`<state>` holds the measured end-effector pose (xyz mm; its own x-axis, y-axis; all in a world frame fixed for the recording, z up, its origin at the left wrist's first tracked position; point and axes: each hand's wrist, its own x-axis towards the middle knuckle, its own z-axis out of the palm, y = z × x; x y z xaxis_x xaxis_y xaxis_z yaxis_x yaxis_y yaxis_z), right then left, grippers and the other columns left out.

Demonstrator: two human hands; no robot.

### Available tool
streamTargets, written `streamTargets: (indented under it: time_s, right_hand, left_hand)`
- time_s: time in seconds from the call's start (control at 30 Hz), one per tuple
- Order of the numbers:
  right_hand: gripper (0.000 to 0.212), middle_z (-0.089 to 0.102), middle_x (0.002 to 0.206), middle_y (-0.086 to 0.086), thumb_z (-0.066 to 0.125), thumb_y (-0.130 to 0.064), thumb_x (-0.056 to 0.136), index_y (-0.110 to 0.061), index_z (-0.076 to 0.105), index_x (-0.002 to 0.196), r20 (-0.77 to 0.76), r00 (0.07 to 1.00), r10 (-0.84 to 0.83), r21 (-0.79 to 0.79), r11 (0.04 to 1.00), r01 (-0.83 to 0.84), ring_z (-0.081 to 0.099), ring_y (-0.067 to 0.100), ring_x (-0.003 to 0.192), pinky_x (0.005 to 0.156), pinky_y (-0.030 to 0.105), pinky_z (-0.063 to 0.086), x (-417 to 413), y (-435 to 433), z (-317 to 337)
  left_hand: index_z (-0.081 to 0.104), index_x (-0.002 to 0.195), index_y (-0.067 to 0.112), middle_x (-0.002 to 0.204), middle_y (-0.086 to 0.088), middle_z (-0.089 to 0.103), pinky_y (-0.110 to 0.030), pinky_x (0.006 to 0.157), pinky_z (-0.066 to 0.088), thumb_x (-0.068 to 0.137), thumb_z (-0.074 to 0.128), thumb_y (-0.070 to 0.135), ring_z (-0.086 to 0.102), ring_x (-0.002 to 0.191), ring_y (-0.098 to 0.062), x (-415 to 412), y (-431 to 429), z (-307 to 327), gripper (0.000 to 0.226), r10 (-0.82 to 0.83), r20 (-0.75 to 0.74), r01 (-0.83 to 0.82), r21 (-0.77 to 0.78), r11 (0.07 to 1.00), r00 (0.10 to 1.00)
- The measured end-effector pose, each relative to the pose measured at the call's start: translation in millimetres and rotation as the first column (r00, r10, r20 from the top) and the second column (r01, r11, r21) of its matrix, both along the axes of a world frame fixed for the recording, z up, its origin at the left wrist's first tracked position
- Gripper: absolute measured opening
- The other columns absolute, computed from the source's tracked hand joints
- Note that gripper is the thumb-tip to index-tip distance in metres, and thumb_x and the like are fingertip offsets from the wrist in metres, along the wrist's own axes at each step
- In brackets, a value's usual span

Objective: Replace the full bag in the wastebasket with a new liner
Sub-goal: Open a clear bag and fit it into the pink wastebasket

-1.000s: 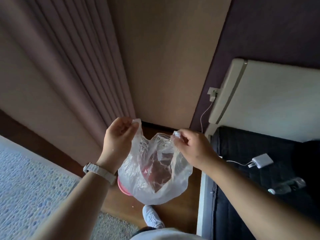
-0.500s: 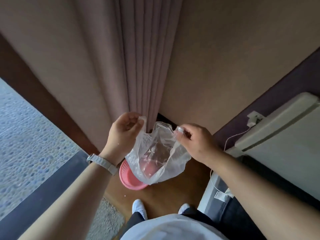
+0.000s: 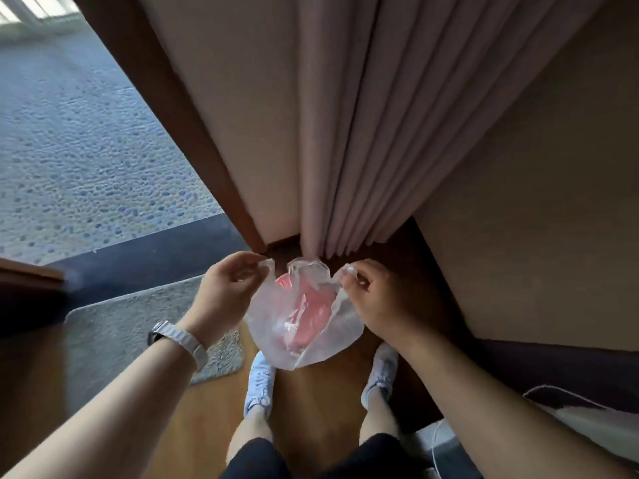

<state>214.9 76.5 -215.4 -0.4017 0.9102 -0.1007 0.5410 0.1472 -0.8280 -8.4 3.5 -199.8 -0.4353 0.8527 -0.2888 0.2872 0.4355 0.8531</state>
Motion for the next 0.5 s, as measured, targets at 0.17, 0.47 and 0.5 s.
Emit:
streamTargets:
  time_s: [0.17, 0.47, 0.5]
  right_hand:
    - [0.031, 0.061, 0.083, -0.003, 0.054, -0.044, 0.089, -0.016, 0.068, 0.084, -0.056, 0.997, 0.061, -0.048, 0.997, -0.064, 0.06, 0.011, 0.076, 0.066, 0.036, 0.053, 9, 18, -78]
    - [0.024, 0.061, 0.087, 0.004, 0.058, -0.03, 0.092, -0.014, 0.06, 0.075, -0.168, 0.981, 0.102, 0.069, 0.993, -0.091, 0.061, 0.018, 0.081, 0.07, 0.035, 0.052, 2, 2, -219]
    - [0.026, 0.063, 0.088, 0.006, 0.057, -0.032, 0.091, -0.012, 0.061, 0.075, -0.186, 0.977, 0.107, 0.083, 0.992, -0.093, 0.062, 0.02, 0.083, 0.072, 0.037, 0.053, 2, -2, -237]
  left_hand:
    - [0.069, 0.091, 0.02, 0.089, -0.001, 0.073, -0.015, 0.069, 0.049, 0.088, 0.068, 0.015, 0.065, 0.079, -0.006, 8, -13, -57, 0.006, 0.126, 0.001, -0.125, -0.089, 0.988, 0.992]
    - [0.068, 0.086, 0.027, 0.085, 0.0, 0.071, -0.025, 0.074, 0.052, 0.087, 0.069, 0.014, 0.063, 0.074, -0.006, 22, -25, -193, 0.013, 0.16, 0.039, -0.162, 0.036, 0.986, 0.986]
    - [0.067, 0.085, 0.028, 0.084, 0.0, 0.07, -0.025, 0.074, 0.051, 0.087, 0.069, 0.013, 0.062, 0.074, -0.006, 23, -29, -211, 0.015, 0.157, 0.032, -0.159, 0.078, 0.984, 0.987]
